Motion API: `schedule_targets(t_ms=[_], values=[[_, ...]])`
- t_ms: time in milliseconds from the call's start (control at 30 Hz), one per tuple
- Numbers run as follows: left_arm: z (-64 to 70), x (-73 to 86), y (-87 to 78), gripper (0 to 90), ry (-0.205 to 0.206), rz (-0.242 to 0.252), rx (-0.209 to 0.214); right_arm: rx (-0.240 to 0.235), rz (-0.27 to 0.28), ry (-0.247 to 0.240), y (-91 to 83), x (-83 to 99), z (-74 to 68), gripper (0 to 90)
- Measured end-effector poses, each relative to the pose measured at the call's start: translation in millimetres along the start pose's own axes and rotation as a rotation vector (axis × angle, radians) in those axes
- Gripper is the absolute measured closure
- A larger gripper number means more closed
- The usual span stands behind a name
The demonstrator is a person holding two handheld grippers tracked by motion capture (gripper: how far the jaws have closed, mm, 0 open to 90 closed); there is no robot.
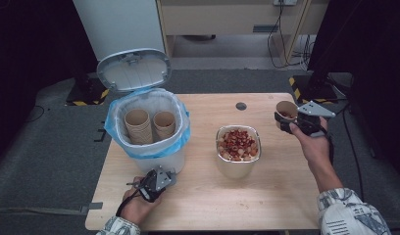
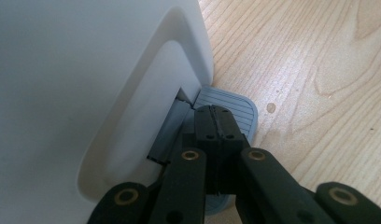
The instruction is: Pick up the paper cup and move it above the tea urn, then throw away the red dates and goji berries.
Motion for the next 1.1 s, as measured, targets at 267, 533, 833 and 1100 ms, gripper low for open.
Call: schedule_targets(t_ms=[267,533,833,1100], values=[[-0.1,0.1,0.0,89.7,0.001,0.000,0.001,-0.023,0.000,-0.025,2.6,-10.8,-6.7,31.3],[-0.2,0.2,-0.1,89.7,0.001,-0.001,0.002,-0.031,0.014,-0.034,5.4,-25.5,-10.9,31.3],[-0.3,0.2,-0.1,89.8,0.000,-0.001,0.002,-0.048,0.026,-0.068,6.4,-40.3,-17.9,31.3],[-0.3,0.1,0.0,89.7,0.000,0.000,0.001,-0.060,0.023,-0.101,5.4,-46.2,-21.8,31.3]])
Point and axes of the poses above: each handheld gripper's, and its own axes: y roughly forward along the jaws, x roughly out of its underside, z roughly to its right, the point moved 10 cm from there along y, roughly forward along the jaws, and after that the axes turned 4 degrees about -y, right-handed, at the moved point
